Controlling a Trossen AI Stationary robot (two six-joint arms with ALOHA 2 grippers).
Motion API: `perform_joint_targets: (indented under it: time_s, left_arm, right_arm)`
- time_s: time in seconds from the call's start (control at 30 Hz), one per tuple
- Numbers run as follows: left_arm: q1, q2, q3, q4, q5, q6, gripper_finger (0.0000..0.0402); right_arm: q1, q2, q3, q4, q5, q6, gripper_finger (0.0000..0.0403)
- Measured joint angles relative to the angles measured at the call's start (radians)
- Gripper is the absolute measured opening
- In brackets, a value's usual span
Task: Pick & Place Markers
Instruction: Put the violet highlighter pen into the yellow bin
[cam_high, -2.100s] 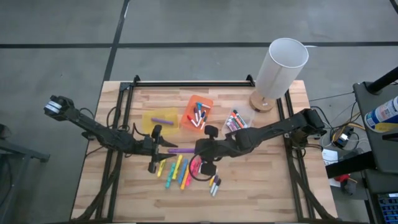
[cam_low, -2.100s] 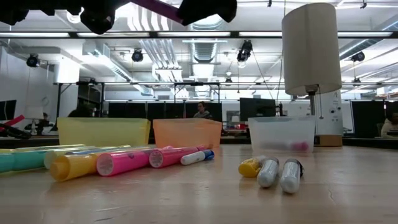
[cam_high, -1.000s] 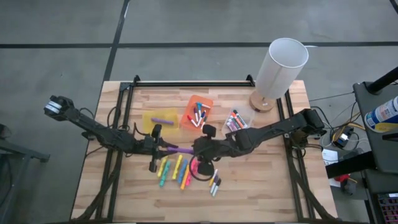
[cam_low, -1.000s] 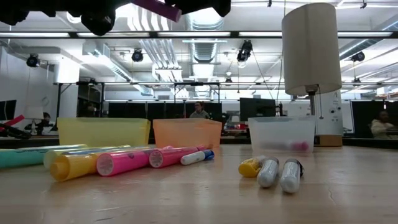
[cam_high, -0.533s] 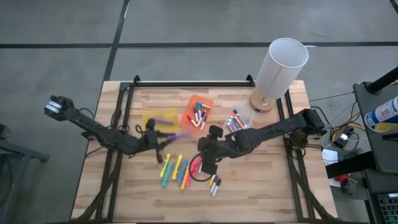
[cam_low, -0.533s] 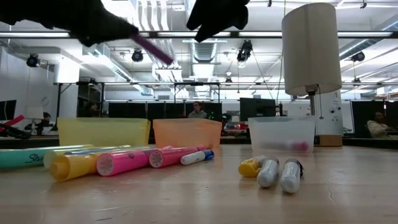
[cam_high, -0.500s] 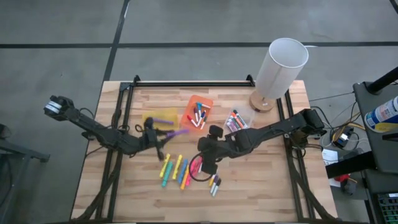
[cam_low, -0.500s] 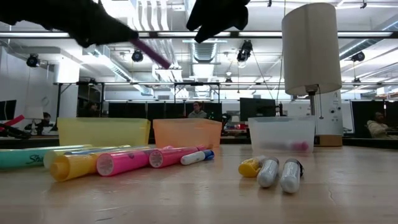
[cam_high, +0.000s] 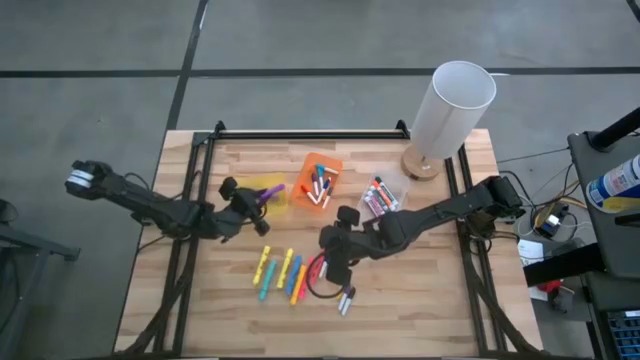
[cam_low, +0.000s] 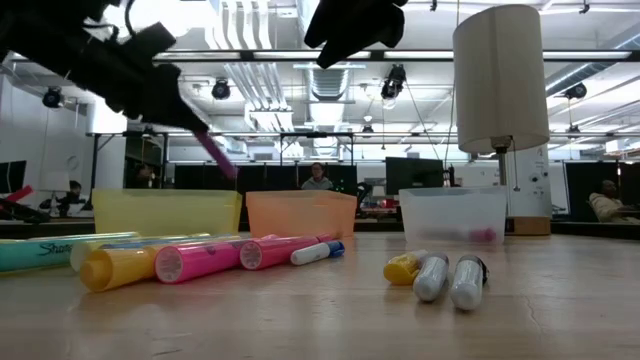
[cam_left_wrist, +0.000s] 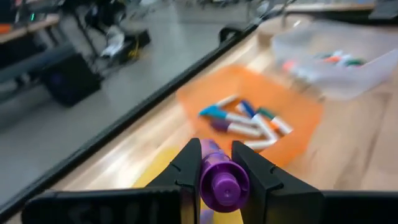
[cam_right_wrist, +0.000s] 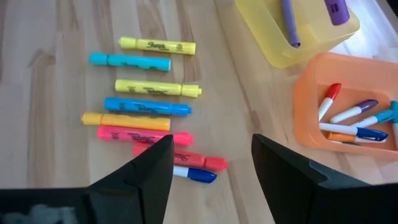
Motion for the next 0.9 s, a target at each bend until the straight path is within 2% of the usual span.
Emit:
perform_joint_targets:
  time_s: [0.17, 0.4, 0.57, 0.9]
  left_arm:
    - [0.072, -0.019, 0.000, -0.167, 0.069, -0.161, 0.0062]
    - [0.164, -0.023, 0.000, -0.235, 0.216, -0.303, 0.0062]
    - [0.223, -0.023, 0.000, -0.235, 0.302, -0.310, 0.0062]
    - [0.238, -0.023, 0.000, -0.238, 0.334, -0.351, 0.0062]
  right_arm:
    - [0.001, 0.000, -0.017, 0.006, -0.002, 0.007, 0.0210]
    - [0.002, 0.001, -0.052, 0.072, -0.002, -0.001, 0.0210]
    - [0.002, 0.001, -0.054, 0.074, -0.002, -0.004, 0.0210]
    - [0.002, 0.001, -0.054, 0.074, -0.003, -0.004, 0.0210]
